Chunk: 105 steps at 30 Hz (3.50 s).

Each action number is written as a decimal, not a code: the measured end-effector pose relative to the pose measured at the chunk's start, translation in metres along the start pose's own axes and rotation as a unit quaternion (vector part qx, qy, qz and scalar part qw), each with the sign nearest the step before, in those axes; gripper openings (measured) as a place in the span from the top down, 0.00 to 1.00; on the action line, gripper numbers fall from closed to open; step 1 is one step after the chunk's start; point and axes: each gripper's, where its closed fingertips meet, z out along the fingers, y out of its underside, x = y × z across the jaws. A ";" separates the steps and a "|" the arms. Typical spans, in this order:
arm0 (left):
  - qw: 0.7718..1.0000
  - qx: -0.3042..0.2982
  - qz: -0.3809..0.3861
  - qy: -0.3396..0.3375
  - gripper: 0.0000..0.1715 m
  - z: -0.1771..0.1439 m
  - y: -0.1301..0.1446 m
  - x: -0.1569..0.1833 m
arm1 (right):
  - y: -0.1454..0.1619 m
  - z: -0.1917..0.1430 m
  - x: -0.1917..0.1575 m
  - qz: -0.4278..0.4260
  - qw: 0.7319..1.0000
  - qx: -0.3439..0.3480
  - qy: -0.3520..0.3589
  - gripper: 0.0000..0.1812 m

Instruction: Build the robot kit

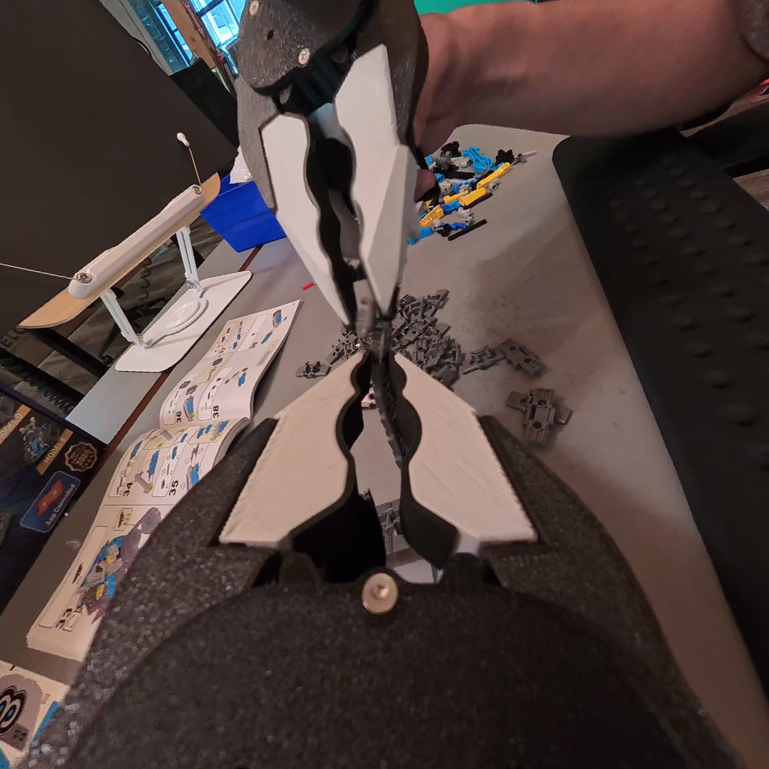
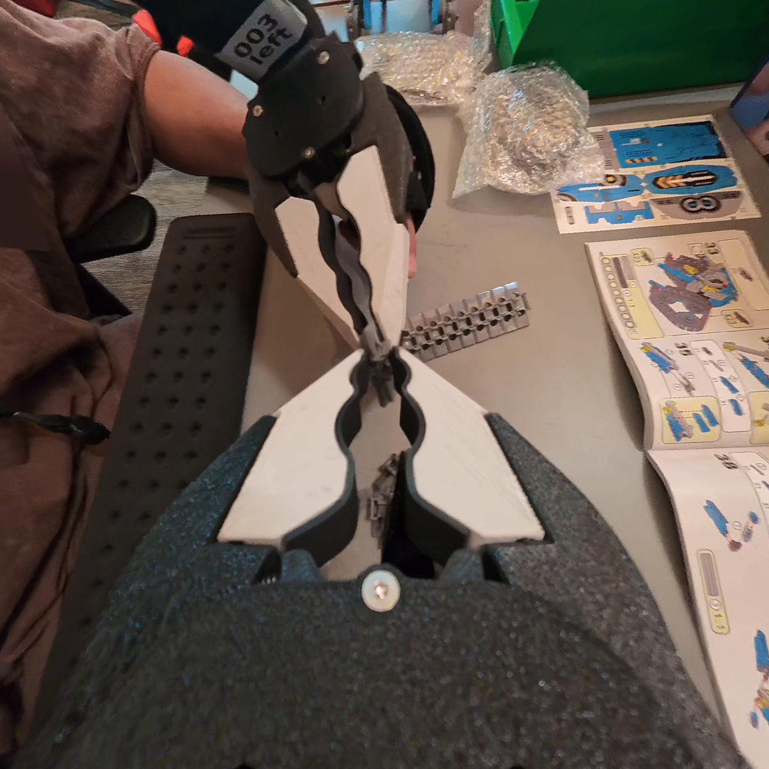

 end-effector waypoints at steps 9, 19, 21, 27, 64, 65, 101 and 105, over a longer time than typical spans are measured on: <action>1.000 -0.001 -0.003 -0.006 0.96 -0.002 -0.001 -0.004 | 0.000 -0.001 -0.003 -0.006 1.000 -0.013 -0.022 0.88; 0.999 -0.018 0.040 -0.023 0.96 0.001 0.003 -0.002 | 0.006 0.001 0.001 -0.052 0.997 -0.047 0.027 0.94; 0.997 -0.025 0.054 -0.040 0.96 0.000 0.004 -0.006 | 0.006 -0.001 0.004 -0.048 0.997 -0.047 0.035 0.94; 0.994 -0.032 0.085 -0.061 0.96 0.001 0.003 -0.007 | 0.006 0.000 0.004 -0.043 0.997 -0.048 0.046 0.94; 0.994 -0.019 0.008 -0.106 0.97 0.000 0.006 -0.025 | 0.003 0.004 0.021 -0.011 0.988 -0.031 0.149 0.89; 0.994 -0.015 0.001 -0.104 0.97 -0.001 0.005 -0.026 | 0.002 0.004 0.023 -0.019 0.987 -0.032 0.157 0.91; 0.999 -0.026 0.024 -0.015 0.97 0.000 0.000 -0.001 | 0.023 0.018 0.013 -0.139 0.968 -0.188 0.095 0.95; 0.999 -0.032 0.013 -0.008 0.98 -0.002 0.001 -0.002 | 0.022 0.019 0.013 -0.147 0.966 -0.190 0.091 0.95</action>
